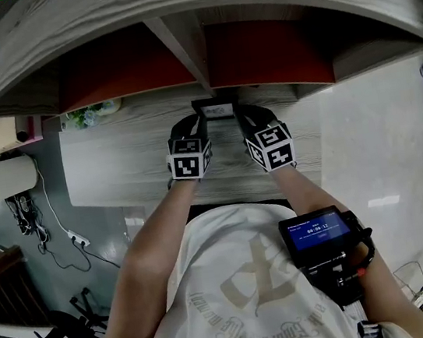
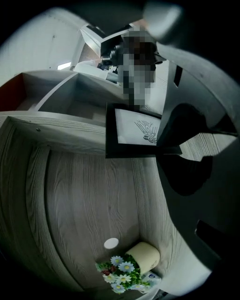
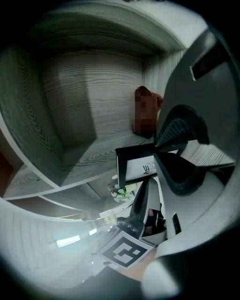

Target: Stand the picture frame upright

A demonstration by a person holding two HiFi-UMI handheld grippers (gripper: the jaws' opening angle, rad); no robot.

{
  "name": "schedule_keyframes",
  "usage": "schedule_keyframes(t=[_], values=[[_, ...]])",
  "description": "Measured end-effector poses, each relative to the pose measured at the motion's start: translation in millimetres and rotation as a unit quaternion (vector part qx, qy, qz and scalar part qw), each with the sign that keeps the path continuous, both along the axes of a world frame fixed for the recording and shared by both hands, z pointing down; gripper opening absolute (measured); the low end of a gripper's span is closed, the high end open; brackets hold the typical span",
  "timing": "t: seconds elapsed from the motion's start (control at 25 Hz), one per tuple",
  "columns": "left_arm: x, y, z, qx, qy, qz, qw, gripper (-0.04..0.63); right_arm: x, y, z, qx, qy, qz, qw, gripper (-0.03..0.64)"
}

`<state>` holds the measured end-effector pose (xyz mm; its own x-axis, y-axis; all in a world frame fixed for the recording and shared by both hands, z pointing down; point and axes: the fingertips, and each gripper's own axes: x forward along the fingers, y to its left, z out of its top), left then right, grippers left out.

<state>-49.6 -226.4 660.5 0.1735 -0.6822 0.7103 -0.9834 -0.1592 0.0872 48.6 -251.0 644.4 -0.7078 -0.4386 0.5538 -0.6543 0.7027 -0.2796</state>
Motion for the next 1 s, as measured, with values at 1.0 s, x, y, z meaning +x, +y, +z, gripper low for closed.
schedule_keyframes(t=[1.0], values=[[-2.9,0.6,0.6,-0.002,0.037,-0.028,0.9989,0.087,8.5,-7.3,-0.7,0.003,0.001,0.001,1.0,0.043]])
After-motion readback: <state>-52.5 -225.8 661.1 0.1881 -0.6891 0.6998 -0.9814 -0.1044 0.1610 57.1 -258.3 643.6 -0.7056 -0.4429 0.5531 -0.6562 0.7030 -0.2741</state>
